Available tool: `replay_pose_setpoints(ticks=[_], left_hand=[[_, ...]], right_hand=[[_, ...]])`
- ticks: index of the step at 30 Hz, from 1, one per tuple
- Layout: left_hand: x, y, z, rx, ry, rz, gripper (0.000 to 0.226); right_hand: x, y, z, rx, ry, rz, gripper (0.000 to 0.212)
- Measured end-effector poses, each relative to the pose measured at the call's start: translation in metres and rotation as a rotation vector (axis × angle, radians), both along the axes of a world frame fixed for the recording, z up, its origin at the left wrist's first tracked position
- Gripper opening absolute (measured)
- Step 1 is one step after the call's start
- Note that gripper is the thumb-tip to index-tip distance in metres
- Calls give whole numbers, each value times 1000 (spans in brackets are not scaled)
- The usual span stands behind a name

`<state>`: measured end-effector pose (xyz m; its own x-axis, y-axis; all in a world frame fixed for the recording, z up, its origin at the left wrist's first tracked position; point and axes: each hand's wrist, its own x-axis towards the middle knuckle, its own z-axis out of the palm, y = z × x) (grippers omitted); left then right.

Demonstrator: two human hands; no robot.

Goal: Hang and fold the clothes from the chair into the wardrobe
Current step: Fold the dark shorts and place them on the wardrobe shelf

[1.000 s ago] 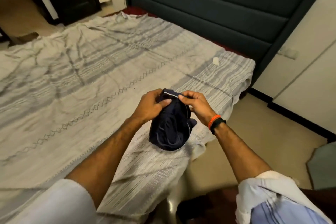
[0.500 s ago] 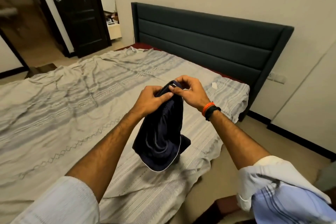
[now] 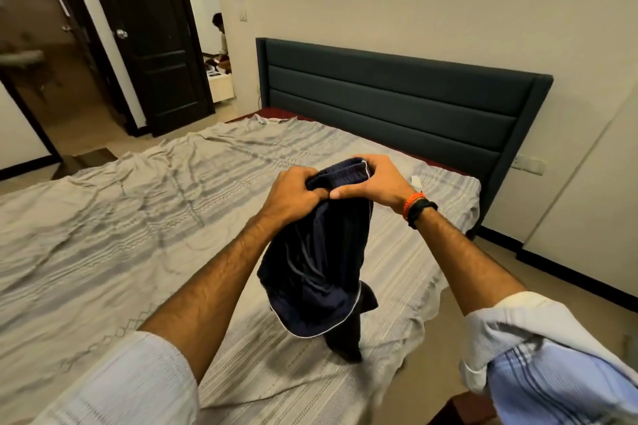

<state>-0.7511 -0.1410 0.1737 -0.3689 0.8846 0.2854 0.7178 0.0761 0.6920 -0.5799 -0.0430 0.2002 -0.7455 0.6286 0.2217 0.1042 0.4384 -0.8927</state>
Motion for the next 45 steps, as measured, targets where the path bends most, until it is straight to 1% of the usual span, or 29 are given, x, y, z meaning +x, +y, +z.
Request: replay_pose_setpoints(ticks=[2, 4, 6, 9, 11, 13, 17, 19, 23, 26, 29, 32, 35, 37, 40, 42, 44, 45], left_hand=[[-6, -5, 0, -4, -1, -16, 28], [-10, -13, -2, -4, -123, -75, 34], [-20, -22, -10, -80, -208, -142, 36], [-39, -34, -32, -238, -109, -189, 38], [-45, -38, -46, -258, -50, -158, 33], [-42, -39, -53, -273, -19, -113, 32], [-35, -34, -60, -415, 67, -116, 49], [-38, -31, -63, -445, 98, -90, 51], [-51, -25, -60, -390, 111, 45, 47], [-62, -25, -48, -327, 49, 143, 40], [-69, -25, -29, -230, 26, 204, 44], [-74, -23, -6, -130, -37, 239, 42], [-76, -23, 18, 37, -204, 292, 38], [-77, -22, 28, 130, -313, 299, 44], [-76, -22, 39, 184, -423, 274, 56], [-77, -22, 42, 220, -550, 256, 64], [-78, -23, 45, 248, -673, 249, 65], [-77, -23, 46, 243, -673, 250, 61]], right_hand=[[-5, -3, 6, 76, -28, -49, 30], [-10, -5, 10, 140, 4, -115, 23], [-11, -5, 13, 129, 99, -171, 22], [-5, 1, 19, 106, 225, -282, 23], [2, 5, 23, 104, 253, -333, 22], [6, 7, 25, 107, 247, -349, 23], [13, 13, 29, 110, 271, -399, 23], [18, 19, 29, 108, 273, -428, 22], [32, 32, 21, 120, 245, -501, 23], [44, 45, 9, 119, 234, -580, 24], [56, 56, -3, 116, 185, -634, 22], [65, 63, -10, 110, 138, -668, 32], [71, 67, -14, 83, 134, -668, 35], [73, 70, -13, 69, 151, -655, 35], [71, 73, -9, 75, 178, -648, 35], [70, 75, -6, 89, 200, -664, 38], [70, 76, -3, 92, 212, -663, 47], [70, 77, -3, 90, 210, -651, 49]])
